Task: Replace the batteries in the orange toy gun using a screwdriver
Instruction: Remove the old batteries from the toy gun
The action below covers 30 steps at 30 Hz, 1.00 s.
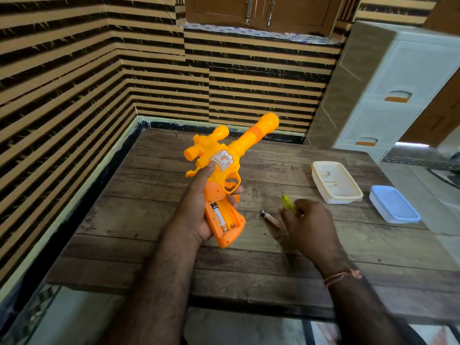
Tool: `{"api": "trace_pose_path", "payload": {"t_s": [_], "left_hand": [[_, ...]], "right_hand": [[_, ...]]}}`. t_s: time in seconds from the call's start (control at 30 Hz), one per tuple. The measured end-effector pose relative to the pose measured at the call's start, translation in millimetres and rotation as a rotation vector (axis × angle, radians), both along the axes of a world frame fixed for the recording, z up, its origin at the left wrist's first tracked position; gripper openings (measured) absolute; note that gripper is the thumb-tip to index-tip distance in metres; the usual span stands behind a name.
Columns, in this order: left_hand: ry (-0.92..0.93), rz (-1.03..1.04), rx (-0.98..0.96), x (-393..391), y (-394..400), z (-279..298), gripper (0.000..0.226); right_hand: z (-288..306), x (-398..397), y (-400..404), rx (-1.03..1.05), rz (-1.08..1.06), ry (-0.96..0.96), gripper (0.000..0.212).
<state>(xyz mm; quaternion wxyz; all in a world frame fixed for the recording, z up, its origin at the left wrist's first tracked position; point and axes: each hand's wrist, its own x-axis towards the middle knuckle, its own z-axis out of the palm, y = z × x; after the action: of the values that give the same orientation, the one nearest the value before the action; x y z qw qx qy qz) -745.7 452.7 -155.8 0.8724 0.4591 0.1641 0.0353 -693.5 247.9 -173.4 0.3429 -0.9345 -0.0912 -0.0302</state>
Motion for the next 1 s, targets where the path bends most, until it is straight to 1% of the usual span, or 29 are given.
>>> {"api": "trace_pose_path", "payload": {"t_s": [0.03, 0.07, 0.13, 0.2, 0.23, 0.27, 0.3, 0.37, 0.43, 0.53, 0.7, 0.8, 0.87, 1.0], "left_hand": [[-0.001, -0.003, -0.001, 0.1, 0.3, -0.5, 0.053], [-0.001, -0.005, -0.004, 0.0, 0.7, -0.9, 0.052], [0.003, -0.008, -0.008, 1.0, 1.1, -2.5, 0.049], [0.004, -0.012, -0.02, 1.3, 0.9, -2.6, 0.048], [0.002, -0.016, -0.036, 1.8, 0.5, -2.8, 0.047], [0.001, -0.019, -0.052, 2.3, 0.1, -3.2, 0.046], [-0.001, -0.019, -0.059, 2.9, -0.2, -3.8, 0.044], [-0.007, -0.007, -0.056, 4.1, 0.2, -5.3, 0.041], [-0.009, 0.005, -0.052, 5.6, 1.0, -6.9, 0.042], [0.0, 0.038, -0.058, 7.4, 3.1, -10.6, 0.044], [-0.008, 0.034, -0.071, 8.0, 3.6, -11.7, 0.044], [-0.028, 0.021, -0.096, 7.7, 2.2, -11.9, 0.053], [-0.032, 0.024, -0.107, 8.0, 2.0, -12.3, 0.056], [-0.034, 0.006, -0.067, 9.1, 3.0, -14.3, 0.051]], "right_hand": [[8.6, -2.0, 1.4, 0.099, 0.004, -0.058, 0.043], [17.9, -5.4, 3.8, 0.25, 0.025, -0.076, 0.046], [37.2, -17.2, 11.2, 0.526, 0.085, -0.065, 0.056], [52.2, -29.9, 19.0, 0.706, 0.159, -0.054, 0.071], [58.3, -36.0, 22.6, 0.782, 0.204, -0.05, 0.073], [63.2, -41.3, 26.0, 0.843, 0.252, -0.049, 0.068], [65.8, -45.1, 28.9, 0.88, 0.301, -0.047, 0.057], [64.8, -50.1, 34.4, 0.888, 0.388, -0.026, 0.033], [59.0, -51.5, 38.4, 0.839, 0.449, -0.048, 0.018], [54.8, -53.5, 43.1, 0.797, 0.446, -0.065, 0.018], [53.5, -52.1, 42.0, 0.762, 0.447, -0.102, 0.013], [48.3, -50.6, 42.9, 0.714, 0.44, -0.119, 0.014], [46.7, -50.7, 43.6, 0.718, 0.429, -0.1, 0.015], [47.1, -50.5, 43.3, 0.709, 0.418, -0.108, 0.017]]}}
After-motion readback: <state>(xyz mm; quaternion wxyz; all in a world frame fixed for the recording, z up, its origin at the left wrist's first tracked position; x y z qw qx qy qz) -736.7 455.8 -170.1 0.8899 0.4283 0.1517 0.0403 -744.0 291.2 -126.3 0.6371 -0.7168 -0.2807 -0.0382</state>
